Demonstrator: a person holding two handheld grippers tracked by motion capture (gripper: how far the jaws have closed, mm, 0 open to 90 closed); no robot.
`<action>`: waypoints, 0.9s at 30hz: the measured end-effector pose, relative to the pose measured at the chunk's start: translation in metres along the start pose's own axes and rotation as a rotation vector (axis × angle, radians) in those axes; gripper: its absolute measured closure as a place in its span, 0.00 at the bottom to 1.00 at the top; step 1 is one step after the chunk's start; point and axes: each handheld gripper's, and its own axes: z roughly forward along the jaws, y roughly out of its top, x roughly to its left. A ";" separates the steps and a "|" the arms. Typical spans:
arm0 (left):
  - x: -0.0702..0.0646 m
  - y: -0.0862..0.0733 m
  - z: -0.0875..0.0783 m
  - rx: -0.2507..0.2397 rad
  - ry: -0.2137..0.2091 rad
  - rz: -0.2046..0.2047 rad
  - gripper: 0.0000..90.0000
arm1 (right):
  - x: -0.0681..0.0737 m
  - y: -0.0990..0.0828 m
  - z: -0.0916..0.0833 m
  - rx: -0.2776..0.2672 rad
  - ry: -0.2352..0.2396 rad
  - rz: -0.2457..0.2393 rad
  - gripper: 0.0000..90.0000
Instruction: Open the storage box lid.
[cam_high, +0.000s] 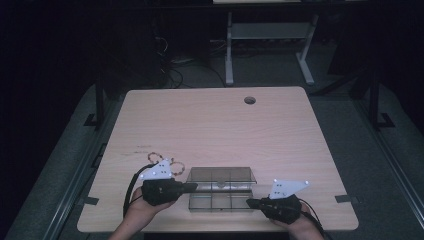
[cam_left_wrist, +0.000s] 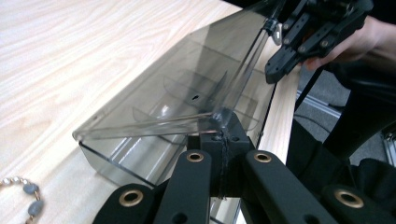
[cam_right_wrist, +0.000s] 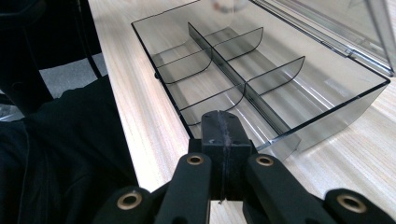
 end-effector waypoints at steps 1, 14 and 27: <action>0.001 0.001 -0.001 -0.002 -0.001 0.001 1.00 | 0.000 0.000 0.000 -0.002 0.001 0.000 0.99; 0.012 0.015 -0.004 -0.040 0.003 -0.005 1.00 | -0.001 0.000 0.001 -0.005 0.008 0.000 0.98; 0.024 0.024 -0.004 -0.070 0.020 -0.004 1.00 | -0.001 0.000 0.001 -0.006 0.008 0.002 0.98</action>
